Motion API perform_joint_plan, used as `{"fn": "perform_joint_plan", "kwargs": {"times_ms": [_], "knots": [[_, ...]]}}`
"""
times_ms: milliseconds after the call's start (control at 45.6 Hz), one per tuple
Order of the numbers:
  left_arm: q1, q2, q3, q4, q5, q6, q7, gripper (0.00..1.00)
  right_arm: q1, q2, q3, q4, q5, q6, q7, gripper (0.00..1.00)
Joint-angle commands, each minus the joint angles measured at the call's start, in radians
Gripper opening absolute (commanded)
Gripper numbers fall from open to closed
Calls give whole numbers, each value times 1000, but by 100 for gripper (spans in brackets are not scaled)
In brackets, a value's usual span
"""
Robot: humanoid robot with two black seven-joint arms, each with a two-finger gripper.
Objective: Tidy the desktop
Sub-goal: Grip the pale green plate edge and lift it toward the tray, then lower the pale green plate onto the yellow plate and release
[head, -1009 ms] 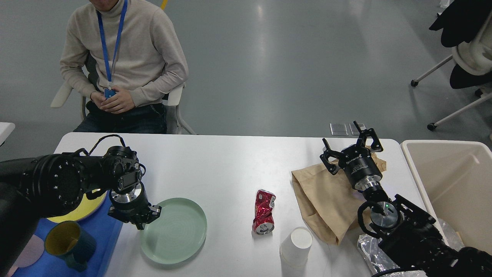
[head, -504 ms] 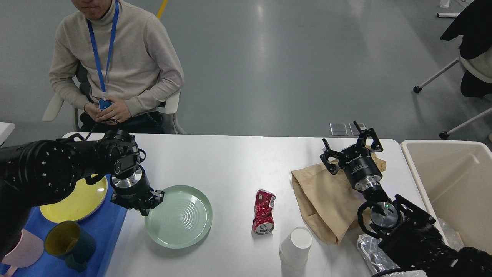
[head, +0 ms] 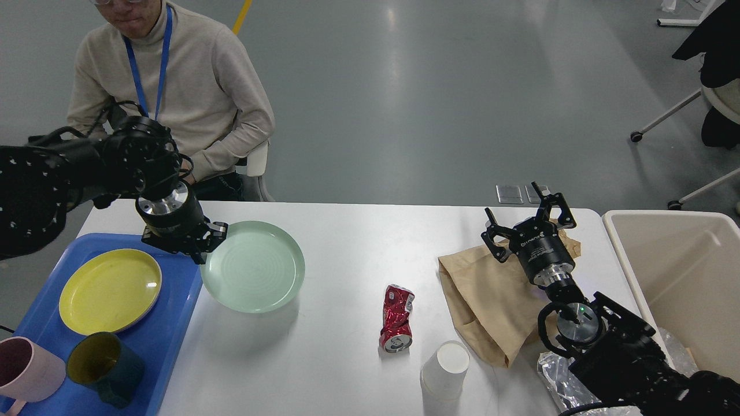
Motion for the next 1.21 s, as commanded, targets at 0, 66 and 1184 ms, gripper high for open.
{"fn": "perform_joint_plan", "kwargs": {"times_ms": [0,66,1184], "knots": [[-16,88,0,3,0,-12,0,0,0,0,0,0,0,0,0,100],[-7,134,0,21,2,-13,0,0,0,0,0,0,0,0,0,100],[363,271,12,477,5,-25,1,0,0,0,0,0,0,0,0,100]]}}
